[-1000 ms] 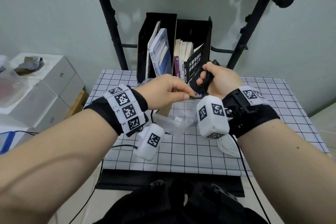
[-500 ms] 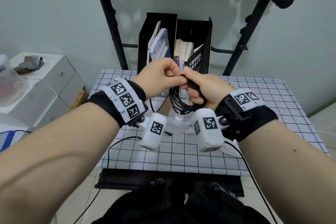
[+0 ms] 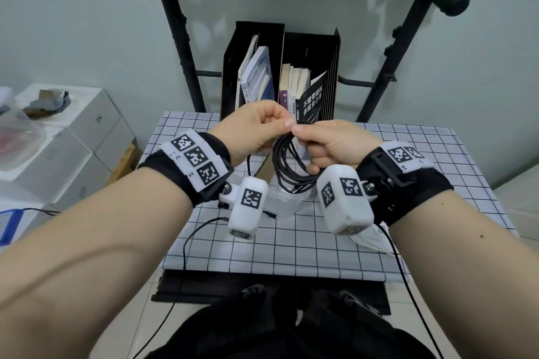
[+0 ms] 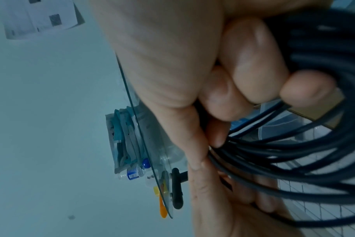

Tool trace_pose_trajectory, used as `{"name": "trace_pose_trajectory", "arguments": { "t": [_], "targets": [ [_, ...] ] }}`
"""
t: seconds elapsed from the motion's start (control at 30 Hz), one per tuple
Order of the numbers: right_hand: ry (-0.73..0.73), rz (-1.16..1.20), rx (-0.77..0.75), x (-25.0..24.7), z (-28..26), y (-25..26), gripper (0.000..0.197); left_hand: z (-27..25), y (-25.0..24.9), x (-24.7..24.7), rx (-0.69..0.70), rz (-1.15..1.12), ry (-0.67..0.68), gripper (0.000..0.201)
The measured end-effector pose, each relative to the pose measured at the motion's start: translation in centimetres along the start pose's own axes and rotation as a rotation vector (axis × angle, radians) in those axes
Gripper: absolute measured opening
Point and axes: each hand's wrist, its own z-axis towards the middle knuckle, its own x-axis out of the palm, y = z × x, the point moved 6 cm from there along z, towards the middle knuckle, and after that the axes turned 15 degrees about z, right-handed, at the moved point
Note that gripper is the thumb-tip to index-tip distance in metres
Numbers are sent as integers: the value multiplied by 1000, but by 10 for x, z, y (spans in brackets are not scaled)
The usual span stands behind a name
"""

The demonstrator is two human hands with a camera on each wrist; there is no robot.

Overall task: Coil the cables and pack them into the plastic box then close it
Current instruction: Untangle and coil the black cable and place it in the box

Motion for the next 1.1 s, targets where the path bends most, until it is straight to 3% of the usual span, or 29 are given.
{"name": "trace_pose_trajectory", "arguments": {
  "t": [0.2,0.37,0.73,0.87,1.0,1.1],
  "targets": [
    [-54,222,-107,-8,-7,11,32,-4,19,0,-46,-113,-27,17],
    [9,442,-110,-13,-8,18,32,-10,32,12,-47,-143,6,21],
    [-224,597,-301,-35,-12,32,37,-22,49,37,-152,-28,147,31],
    [-318,636,-347,-47,-13,36,40,-32,54,45,-193,-7,229,26],
    [-421,702,-365,-65,-11,40,39,-40,59,48,-232,69,255,8],
    [-445,723,-380,-73,-7,38,37,-41,54,46,-195,165,268,8]
  ]
}}
